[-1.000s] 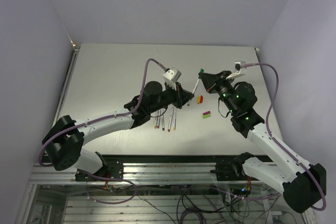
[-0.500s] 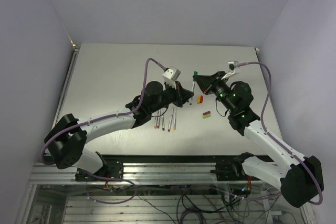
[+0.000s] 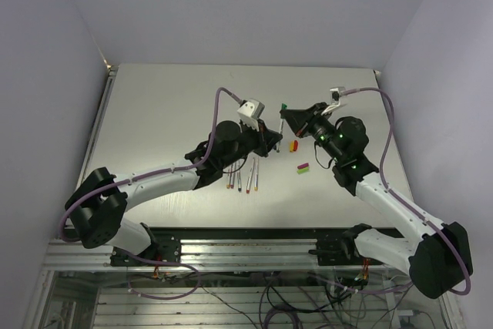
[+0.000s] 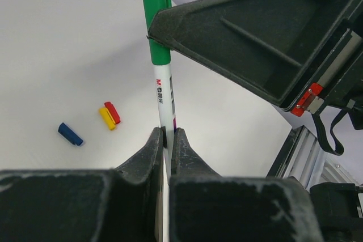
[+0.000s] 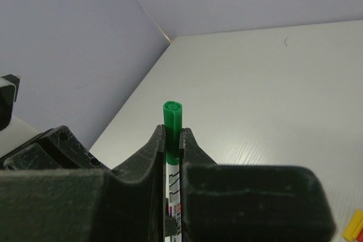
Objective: Insert the pens into the pen caps
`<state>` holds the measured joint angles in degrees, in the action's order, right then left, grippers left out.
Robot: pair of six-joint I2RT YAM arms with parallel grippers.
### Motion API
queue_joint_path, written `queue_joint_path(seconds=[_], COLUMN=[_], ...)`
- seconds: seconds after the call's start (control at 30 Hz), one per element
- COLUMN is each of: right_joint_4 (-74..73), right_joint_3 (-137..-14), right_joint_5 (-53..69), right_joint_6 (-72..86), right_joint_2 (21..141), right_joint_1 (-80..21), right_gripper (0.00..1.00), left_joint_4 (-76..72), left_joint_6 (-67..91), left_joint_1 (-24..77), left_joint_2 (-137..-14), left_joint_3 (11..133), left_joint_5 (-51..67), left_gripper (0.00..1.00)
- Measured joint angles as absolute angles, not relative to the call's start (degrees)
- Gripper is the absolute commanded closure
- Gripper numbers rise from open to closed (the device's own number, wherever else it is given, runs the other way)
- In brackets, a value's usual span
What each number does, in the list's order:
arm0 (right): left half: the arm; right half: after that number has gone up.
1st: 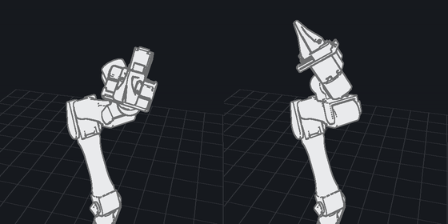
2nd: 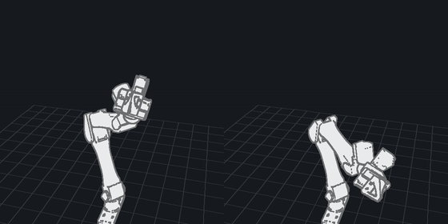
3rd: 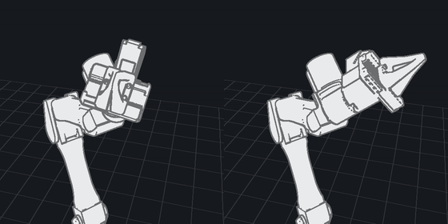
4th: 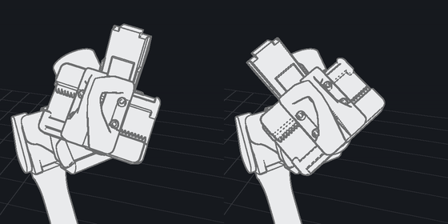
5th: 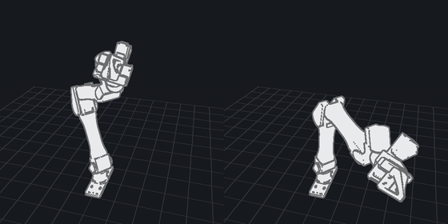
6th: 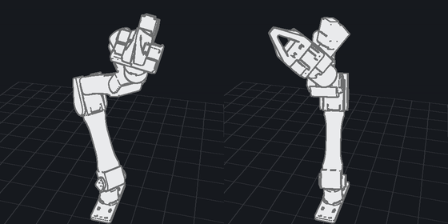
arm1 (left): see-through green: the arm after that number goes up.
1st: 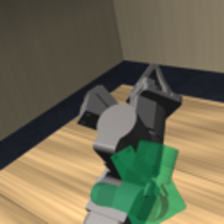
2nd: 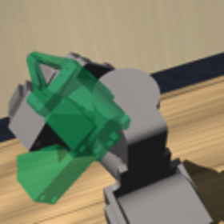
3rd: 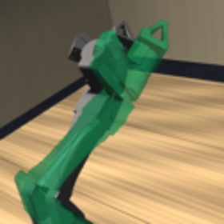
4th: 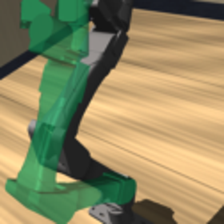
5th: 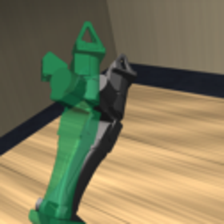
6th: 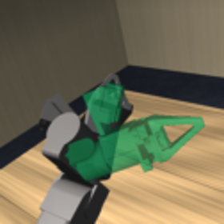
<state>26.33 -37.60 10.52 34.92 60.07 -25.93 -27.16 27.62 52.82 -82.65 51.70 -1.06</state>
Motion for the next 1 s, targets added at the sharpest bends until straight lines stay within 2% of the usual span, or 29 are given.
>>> queue_joint_path(seconds=[0.67, 0.9, 1.0], right_joint_4=[24.1, 18.6, 15.5], right_joint_3=[-41.5, -47.4, -50.0], right_joint_5=[11.0, 8.7, 7.2], right_joint_6=[33.0, 31.5, 30.5], right_joint_2=[65.3, 67.1, 67.3], right_joint_1=[-26.2, -27.1, -27.6], right_gripper=[1.0, 0.74, 0.66], left_joint_4=[-24.0, -24.1, -25.1], left_joint_6=[25.6, 25.7, 25.7], left_joint_1=[51.5, 50.7, 50.4], left_joint_2=[-82.9, -83.2, -83.2], left_joint_3=[53.0, 53.6, 53.6], left_joint_5=[-3.6, -4.1, -4.5], left_gripper=[0.93, 0.93, 0.93])
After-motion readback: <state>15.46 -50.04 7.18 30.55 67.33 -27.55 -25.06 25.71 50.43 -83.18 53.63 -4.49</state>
